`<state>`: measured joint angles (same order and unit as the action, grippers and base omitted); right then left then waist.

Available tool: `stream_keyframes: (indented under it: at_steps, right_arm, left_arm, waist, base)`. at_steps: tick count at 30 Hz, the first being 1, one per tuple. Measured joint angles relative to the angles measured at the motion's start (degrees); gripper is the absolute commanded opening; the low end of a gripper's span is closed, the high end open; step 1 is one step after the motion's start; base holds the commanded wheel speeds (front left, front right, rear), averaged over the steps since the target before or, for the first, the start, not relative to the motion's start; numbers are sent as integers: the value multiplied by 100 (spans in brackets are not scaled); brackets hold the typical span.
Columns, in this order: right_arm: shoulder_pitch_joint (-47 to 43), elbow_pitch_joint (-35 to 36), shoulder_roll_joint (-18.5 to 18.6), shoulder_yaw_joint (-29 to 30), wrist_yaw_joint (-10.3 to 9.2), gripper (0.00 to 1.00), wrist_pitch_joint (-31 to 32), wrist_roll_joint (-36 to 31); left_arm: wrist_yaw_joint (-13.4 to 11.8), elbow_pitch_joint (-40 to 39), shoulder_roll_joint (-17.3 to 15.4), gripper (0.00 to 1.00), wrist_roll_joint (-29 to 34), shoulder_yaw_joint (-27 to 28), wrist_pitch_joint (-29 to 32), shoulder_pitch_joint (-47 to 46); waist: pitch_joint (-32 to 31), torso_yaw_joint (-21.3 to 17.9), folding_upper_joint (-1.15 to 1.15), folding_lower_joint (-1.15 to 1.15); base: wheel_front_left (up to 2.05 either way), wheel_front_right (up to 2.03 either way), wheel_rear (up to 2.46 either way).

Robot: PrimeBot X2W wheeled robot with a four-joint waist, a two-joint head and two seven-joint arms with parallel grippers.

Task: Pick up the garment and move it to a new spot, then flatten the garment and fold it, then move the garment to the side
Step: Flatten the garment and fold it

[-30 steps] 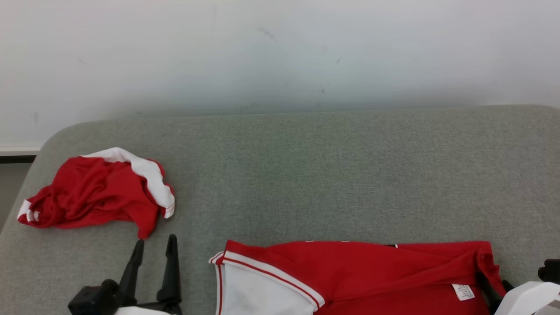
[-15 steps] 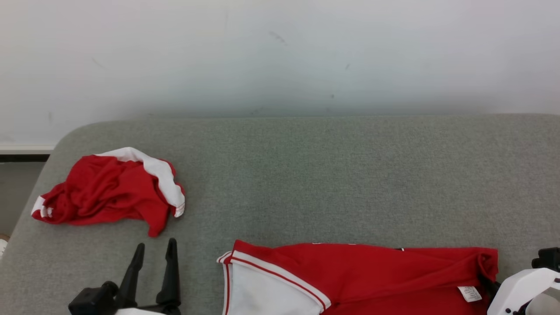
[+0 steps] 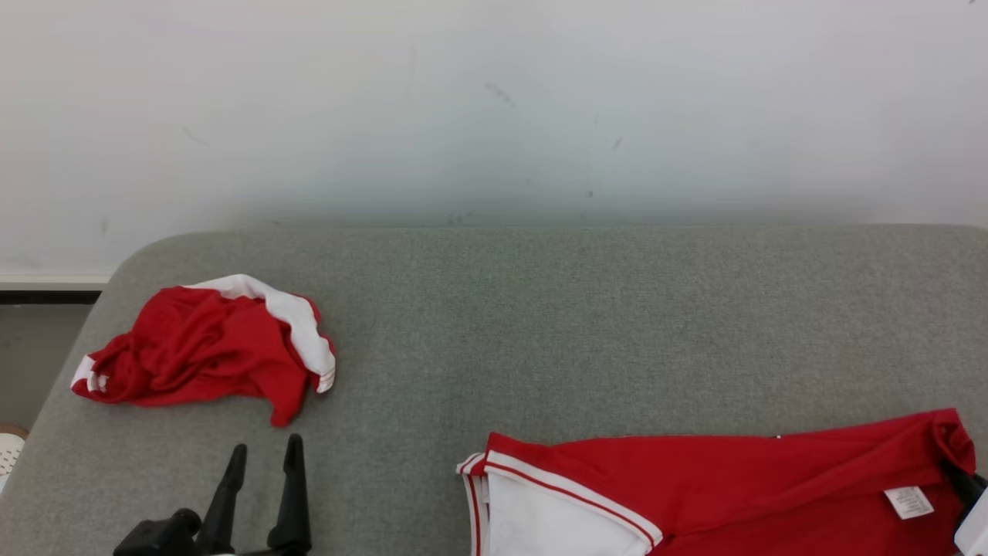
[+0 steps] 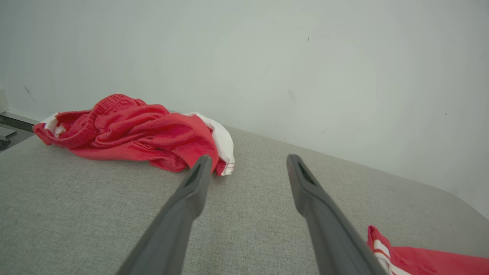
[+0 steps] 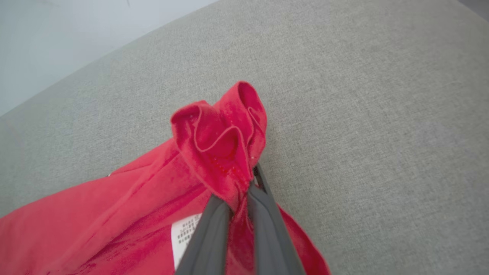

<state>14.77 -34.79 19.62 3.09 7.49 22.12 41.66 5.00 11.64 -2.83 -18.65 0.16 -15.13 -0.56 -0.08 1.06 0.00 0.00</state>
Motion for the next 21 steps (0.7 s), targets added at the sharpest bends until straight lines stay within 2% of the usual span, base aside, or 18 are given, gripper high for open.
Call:
stream_keyframes:
  at_steps: [5,11,15,18,21]
  right_arm:
    - [-129,611,-74,137,0,0,82,25]
    - [-485,1824,-656,147,0,0,435,367]
    - [-608,2496,-1011,-53,-1,0,683,515]
    - [-681,2804,-1392,-326,-1,0,769,750]
    - [-791,2832,-1544,-539,-1,0,760,855]
  left_arm:
    - [0,-12,0,100,-18,14,0,58]
    - [-8,-64,1,100,-16,70,0,113]
    - [-5,-71,1,100,-13,30,0,112]
    - [2,-69,1,100,-1,-31,0,109]
    - [13,-58,2,100,1,-102,0,104]
  waist:
    - [-52,2,0,0]
    - [-196,40,0,0]
    - [-235,105,0,0]
    - [-243,197,0,0]
    - [-248,339,0,0]
  base:
    - [0,0,0]
    - [0,0,0]
    - [0,0,0]
    - [0,0,0]
    - [0,0,0]
